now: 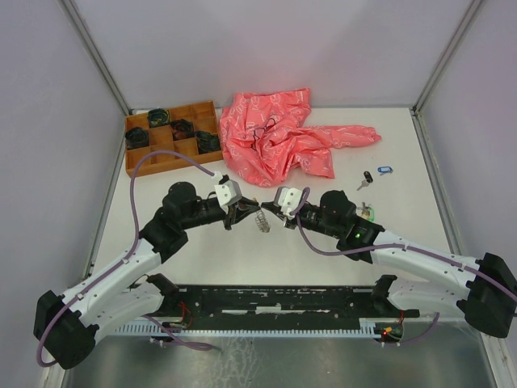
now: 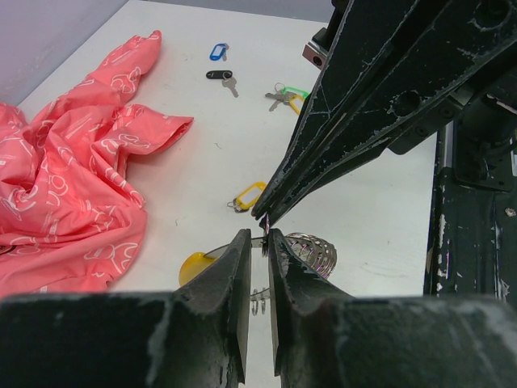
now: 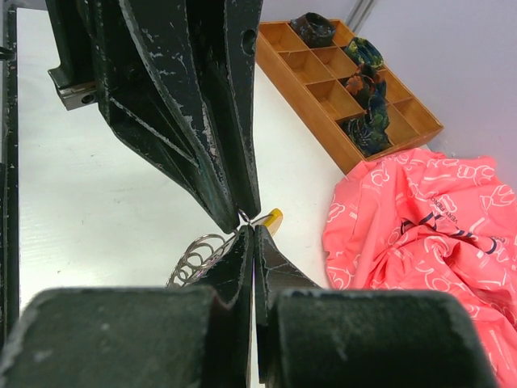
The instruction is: Put the keys on the keyring
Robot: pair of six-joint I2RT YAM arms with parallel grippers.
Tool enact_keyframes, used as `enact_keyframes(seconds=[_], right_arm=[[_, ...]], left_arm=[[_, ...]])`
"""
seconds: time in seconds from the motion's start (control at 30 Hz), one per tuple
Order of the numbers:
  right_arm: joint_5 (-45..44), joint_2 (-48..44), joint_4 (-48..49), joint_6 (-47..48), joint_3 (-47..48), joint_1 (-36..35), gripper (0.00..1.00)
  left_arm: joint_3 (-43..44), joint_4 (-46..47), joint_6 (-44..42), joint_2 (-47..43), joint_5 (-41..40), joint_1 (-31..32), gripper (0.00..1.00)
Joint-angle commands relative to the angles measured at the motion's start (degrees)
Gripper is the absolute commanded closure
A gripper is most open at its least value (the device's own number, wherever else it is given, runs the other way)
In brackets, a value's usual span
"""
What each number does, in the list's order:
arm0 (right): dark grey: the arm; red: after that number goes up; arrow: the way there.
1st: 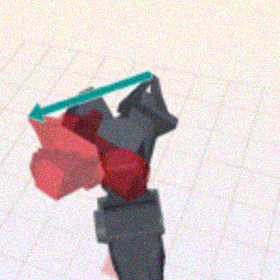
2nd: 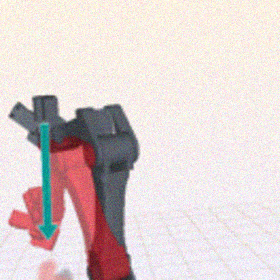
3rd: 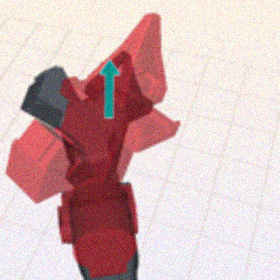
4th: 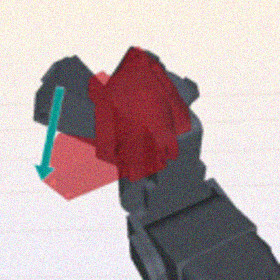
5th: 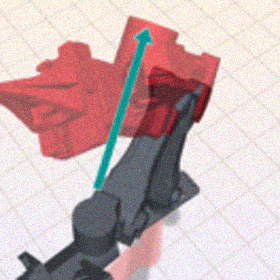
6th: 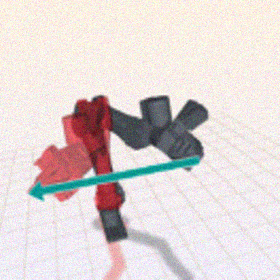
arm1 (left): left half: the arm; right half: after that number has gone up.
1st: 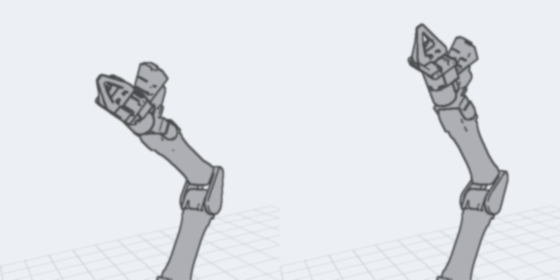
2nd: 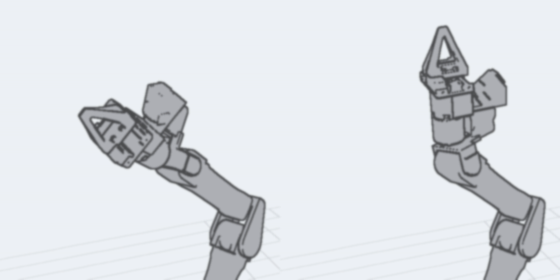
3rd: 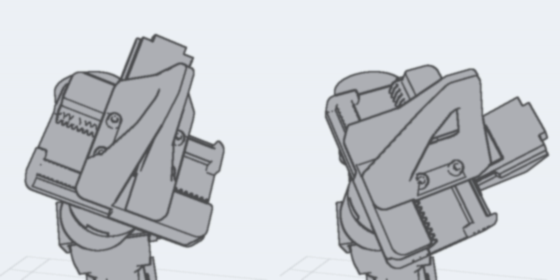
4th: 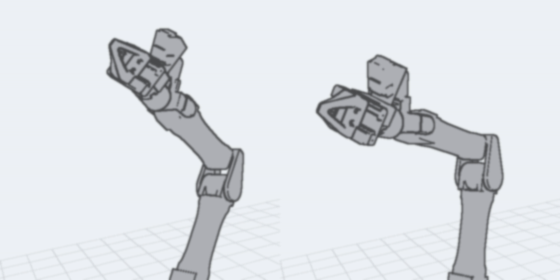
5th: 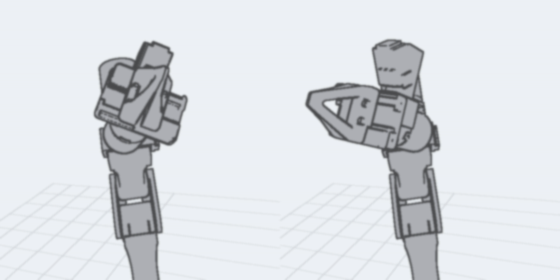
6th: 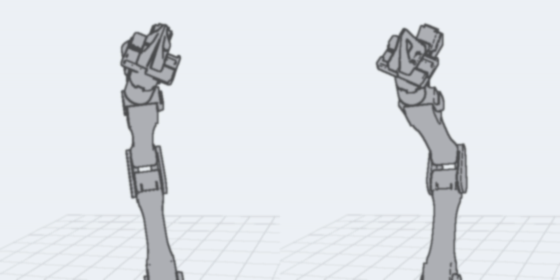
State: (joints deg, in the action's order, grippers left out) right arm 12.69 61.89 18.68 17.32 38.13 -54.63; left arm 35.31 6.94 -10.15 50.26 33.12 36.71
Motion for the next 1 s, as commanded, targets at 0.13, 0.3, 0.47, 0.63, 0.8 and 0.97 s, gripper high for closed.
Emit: enact_keyframes(seconds=[0.13, 0.3, 0.47, 0.63, 0.8, 0.97], right_arm=[[0.38, -1.19, 2.73, -0.88, 2.84, 0.13, 0.99], [-0.5, -1.4, 3.19, -1.19, 2.7, 0.08, 0.99], [-1.23, -1.59, 3.65, -1.35, 2.48, 0.12, 0.99], [-1.74, -1.87, 3.82, -1.41, 2.39, 0.13, 0.99], [-1.17, -1.77, 3.79, -1.55, 2.44, 0.13, 0.99], [-0.49, -1.54, 3.49, -1.59, 2.63, 0.11, 0.99]], left_arm=[[2.51, 1.59, -1.22, 0.19, 0.19, -0.23, 0.79], [2.32, 1.22, -0.97, 0.2, 0.28, -0.23, 0.78], [2.31, 0.82, -0.95, 0.43, -0.17, -0.23, 0.77], [2.56, 0.29, -0.32, 1.02, -1.56, -0.23, 0.78], [2.66, 0.74, -0.08, 1.07, -1.2, -0.27, 0.8], [2.49, 2.55, 0.63, 0.74, -0.23, -0.21, 0.82]])
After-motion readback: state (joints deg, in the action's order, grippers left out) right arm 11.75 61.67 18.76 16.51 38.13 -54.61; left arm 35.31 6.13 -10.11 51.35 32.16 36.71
